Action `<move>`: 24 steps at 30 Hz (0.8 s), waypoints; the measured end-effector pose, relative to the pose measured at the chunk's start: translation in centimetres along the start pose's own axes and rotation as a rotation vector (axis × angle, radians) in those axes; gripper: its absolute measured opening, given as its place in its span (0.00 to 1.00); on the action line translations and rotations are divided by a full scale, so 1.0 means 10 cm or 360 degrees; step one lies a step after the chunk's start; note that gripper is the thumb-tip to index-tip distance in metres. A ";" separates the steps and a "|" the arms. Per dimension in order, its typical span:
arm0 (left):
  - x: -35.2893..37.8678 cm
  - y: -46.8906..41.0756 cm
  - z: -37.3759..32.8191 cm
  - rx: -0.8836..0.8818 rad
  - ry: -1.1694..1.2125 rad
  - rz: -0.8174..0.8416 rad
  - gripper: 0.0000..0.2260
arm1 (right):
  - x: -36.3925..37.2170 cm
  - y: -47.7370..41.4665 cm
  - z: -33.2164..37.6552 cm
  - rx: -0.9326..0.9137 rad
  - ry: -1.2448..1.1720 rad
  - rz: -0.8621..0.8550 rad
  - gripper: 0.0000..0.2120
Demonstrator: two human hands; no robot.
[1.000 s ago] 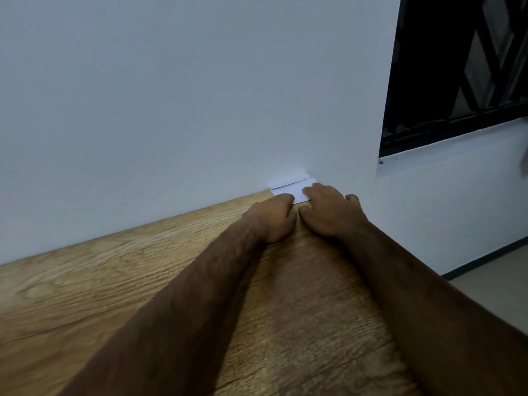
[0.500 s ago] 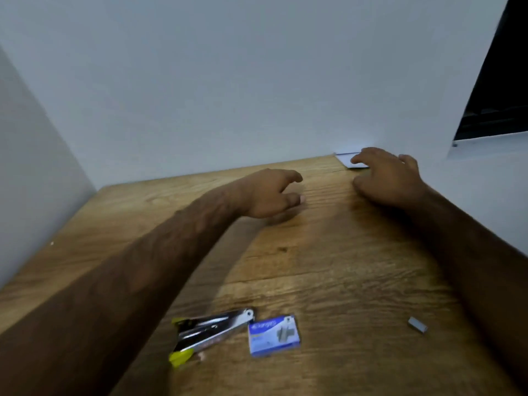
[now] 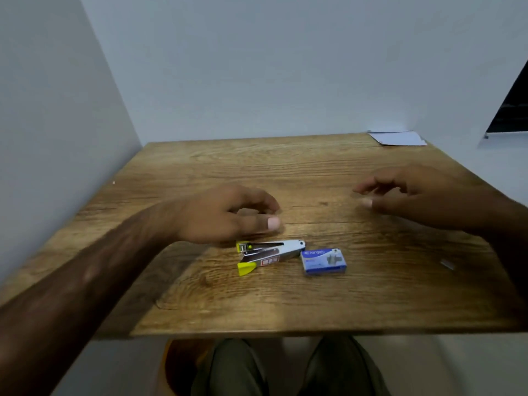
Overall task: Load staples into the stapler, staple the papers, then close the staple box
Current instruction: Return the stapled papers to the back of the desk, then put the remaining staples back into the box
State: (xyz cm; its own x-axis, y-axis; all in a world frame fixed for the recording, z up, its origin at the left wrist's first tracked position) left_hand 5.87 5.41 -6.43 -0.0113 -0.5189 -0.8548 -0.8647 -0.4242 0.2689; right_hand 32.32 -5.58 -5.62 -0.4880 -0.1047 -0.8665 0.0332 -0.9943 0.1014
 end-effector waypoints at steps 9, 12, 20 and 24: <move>0.27 0.21 -0.12 0.0218 0.0006 0.0033 0.27 | 0.22 0.50 -0.17 0.0132 0.0118 0.0306 0.29; 0.33 0.23 -0.18 0.0291 -0.0100 -0.0017 0.24 | 0.20 0.68 -0.37 0.0196 0.0204 0.0332 0.34; 0.28 0.27 -0.01 0.0276 0.0003 -0.0193 0.09 | 0.24 0.82 -0.34 0.0253 -0.0054 0.0381 0.31; 0.26 0.38 0.03 0.0226 -0.0014 -0.0188 0.09 | 0.23 0.80 -0.26 0.0159 -0.0094 0.0403 0.28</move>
State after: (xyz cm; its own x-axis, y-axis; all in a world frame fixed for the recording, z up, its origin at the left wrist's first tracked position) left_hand 2.41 2.73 -7.76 0.0906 -0.4647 -0.8808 -0.9224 -0.3726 0.1017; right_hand 33.71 -13.83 -8.02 -0.5251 -0.3451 -0.7779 0.0755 -0.9294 0.3613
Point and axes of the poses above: each hand's wrist, its own y-axis away from the middle knuckle, its own x-axis out of the palm, z = x × y, the point moved 6 cm from there along -y, towards the middle knuckle, and after that the axes turned 13 degrees about z, right-handed, at the moved point
